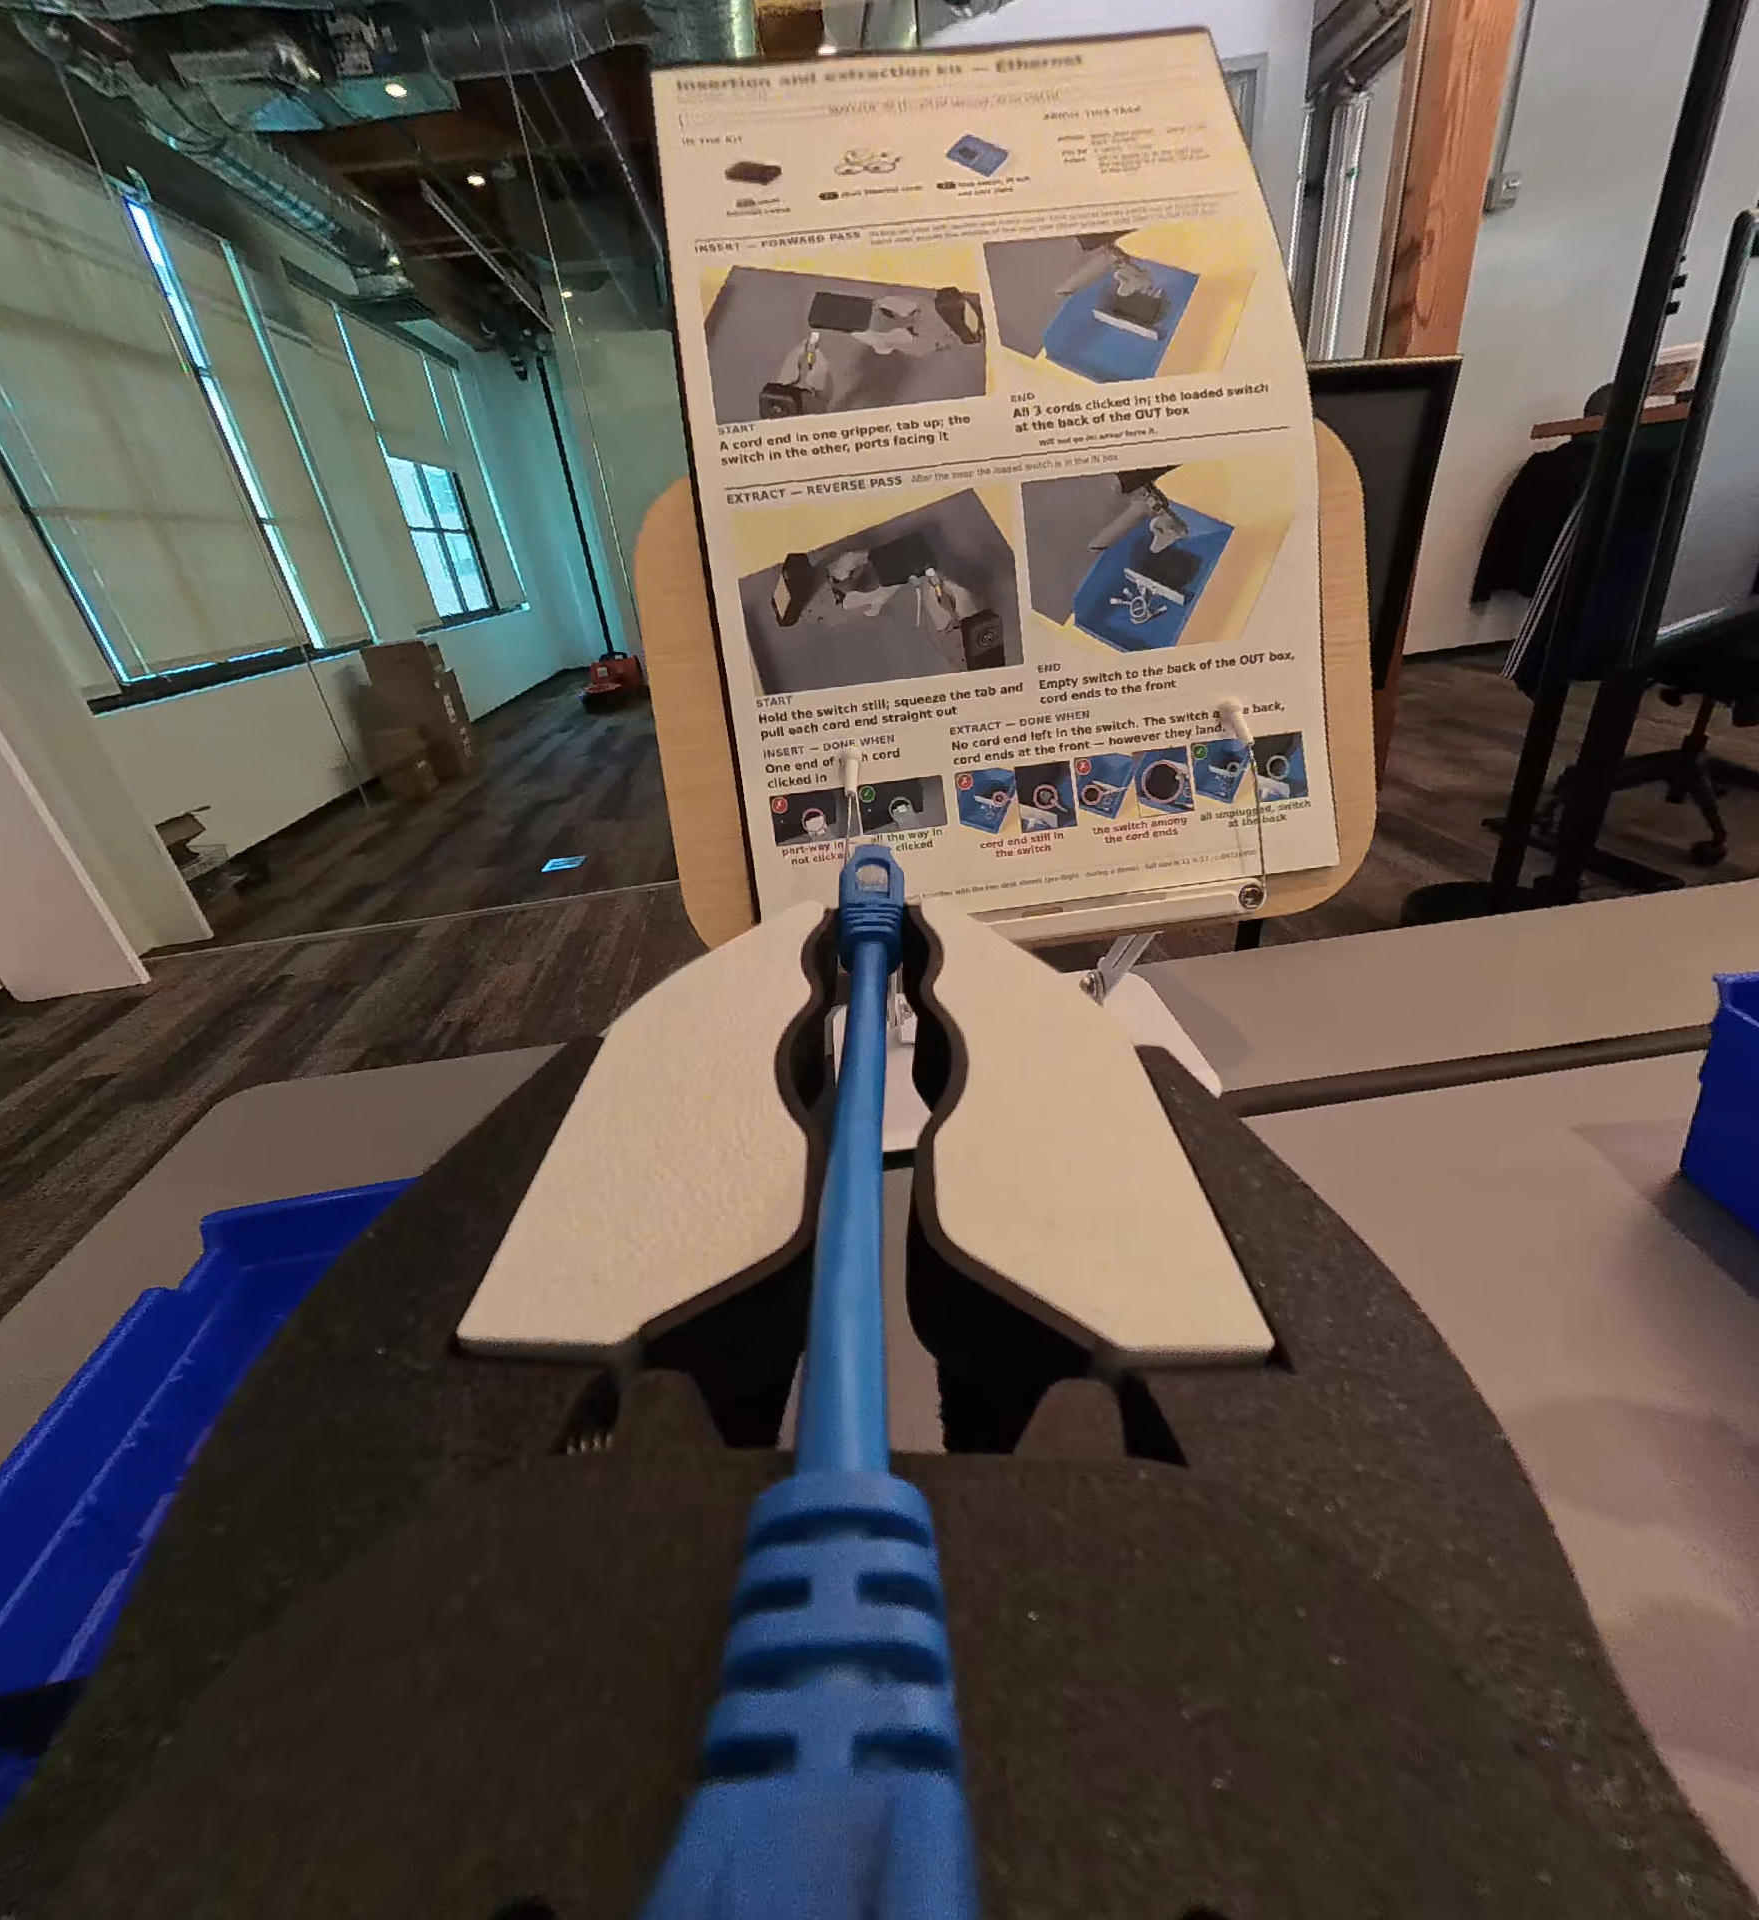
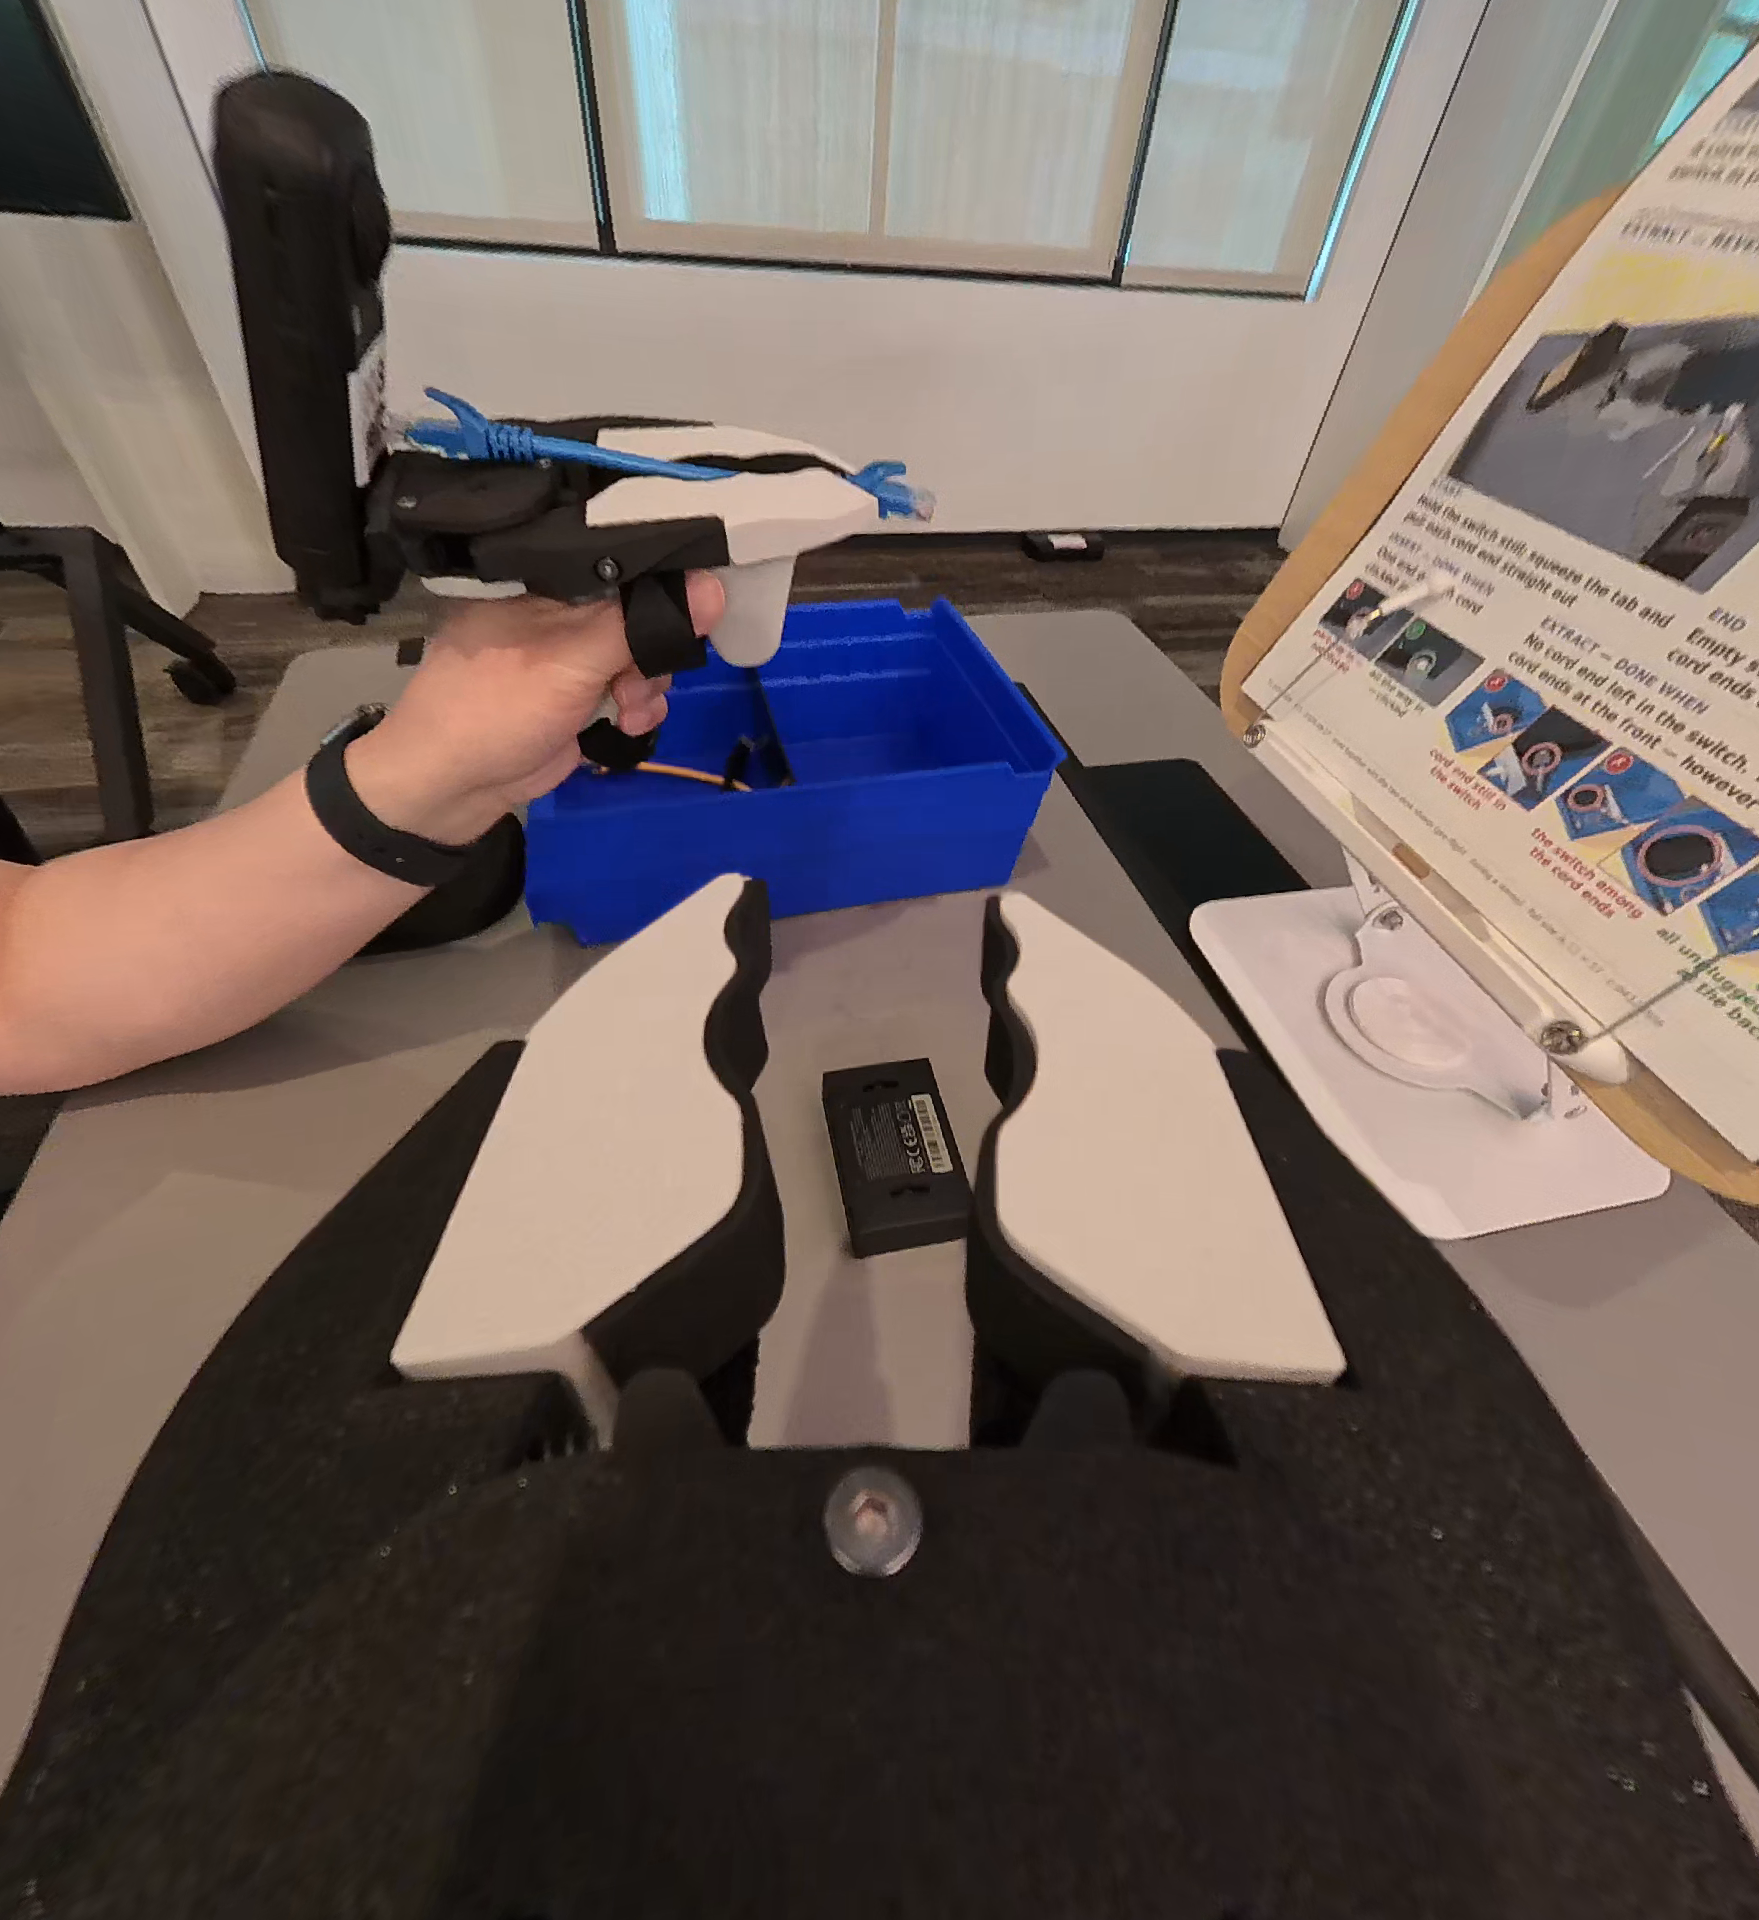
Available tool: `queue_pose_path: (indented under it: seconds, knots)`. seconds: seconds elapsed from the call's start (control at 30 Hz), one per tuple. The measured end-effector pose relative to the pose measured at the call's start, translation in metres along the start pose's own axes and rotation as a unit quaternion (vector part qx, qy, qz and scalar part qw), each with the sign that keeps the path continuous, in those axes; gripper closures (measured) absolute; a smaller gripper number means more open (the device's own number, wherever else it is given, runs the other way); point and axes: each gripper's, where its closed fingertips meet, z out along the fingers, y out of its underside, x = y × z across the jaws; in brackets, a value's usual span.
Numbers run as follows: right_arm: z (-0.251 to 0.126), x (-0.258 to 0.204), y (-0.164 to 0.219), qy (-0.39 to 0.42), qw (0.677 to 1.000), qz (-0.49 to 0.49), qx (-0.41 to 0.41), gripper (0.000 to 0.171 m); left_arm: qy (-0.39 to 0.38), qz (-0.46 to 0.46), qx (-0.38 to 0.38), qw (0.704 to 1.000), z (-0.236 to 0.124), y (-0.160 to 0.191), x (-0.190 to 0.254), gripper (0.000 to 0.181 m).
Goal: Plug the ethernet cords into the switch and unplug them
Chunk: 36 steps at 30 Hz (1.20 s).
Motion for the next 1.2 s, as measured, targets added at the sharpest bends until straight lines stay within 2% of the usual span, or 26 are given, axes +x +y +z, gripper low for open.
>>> queue_pose_path:
  seconds: [0.27,0.37,0.43,0.5,0.63,0.7,0.9,1.03,1.2]
  knots:
    - [0.041,0.002,0.034,0.011,0.997,-0.054,-0.061,0.133,0.003,-0.006,0.012,1.0,-0.003,-0.006,-0.002,0.17]
    - [0.058,-0.002,0.04,-0.004,0.997,-0.063,-0.049,0.144,0.012,-0.016,0.01,1.0,-0.002,-0.004,-0.002,0.17]
    - [0.067,0.002,0.041,0.014,0.997,-0.074,-0.029,0.152,0.016,-0.021,0.012,1.0,-0.003,-0.007,-0.003,0.17]
    - [0.074,0.008,0.05,0.032,0.996,-0.072,-0.03,0.153,0.016,-0.023,0.019,0.999,-0.006,-0.012,-0.007,0.17]
    - [0.093,0.007,0.094,0.018,0.99,-0.034,-0.132,0.13,0.014,-0.03,0.035,0.999,-0.014,-0.025,-0.018,0.17]
    - [0.105,-0.002,0.111,0.004,0.983,-0.023,-0.183,0.124,0.012,-0.033,0.039,0.999,-0.018,-0.03,-0.023,0.17]
    - [0.121,-0.004,0.174,0.005,0.933,-0.121,-0.339,0.118,0.029,-0.044,0.042,0.998,-0.024,-0.038,-0.024,0.17]
    - [0.12,0.002,0.202,0.004,0.919,-0.085,-0.385,0.102,0.042,-0.043,0.037,0.998,-0.024,-0.038,-0.018,0.17]
    - [0.115,0.018,0.221,0.035,0.914,-0.039,-0.403,0.094,0.052,-0.039,0.033,0.997,-0.023,-0.037,-0.012,0.17]
